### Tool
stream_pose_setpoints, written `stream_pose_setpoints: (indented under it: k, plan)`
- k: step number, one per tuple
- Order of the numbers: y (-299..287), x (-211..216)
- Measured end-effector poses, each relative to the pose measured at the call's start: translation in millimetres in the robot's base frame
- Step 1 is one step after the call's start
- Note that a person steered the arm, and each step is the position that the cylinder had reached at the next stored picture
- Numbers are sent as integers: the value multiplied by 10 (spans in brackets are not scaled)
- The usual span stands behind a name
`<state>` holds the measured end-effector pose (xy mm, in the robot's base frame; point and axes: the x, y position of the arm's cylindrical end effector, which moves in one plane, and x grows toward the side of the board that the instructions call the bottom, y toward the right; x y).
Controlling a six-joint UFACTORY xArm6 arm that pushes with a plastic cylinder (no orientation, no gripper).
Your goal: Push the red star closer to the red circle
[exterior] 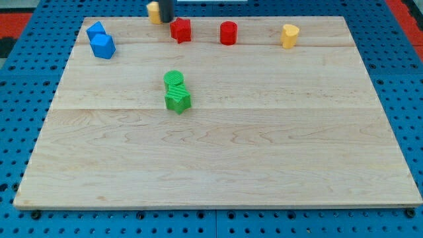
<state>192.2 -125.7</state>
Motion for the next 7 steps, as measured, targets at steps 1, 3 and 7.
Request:
stream_pose_setpoints:
  k: [1,3,7]
  plan:
    - [-302,51]
    - [-259,490]
    - [169,1294]
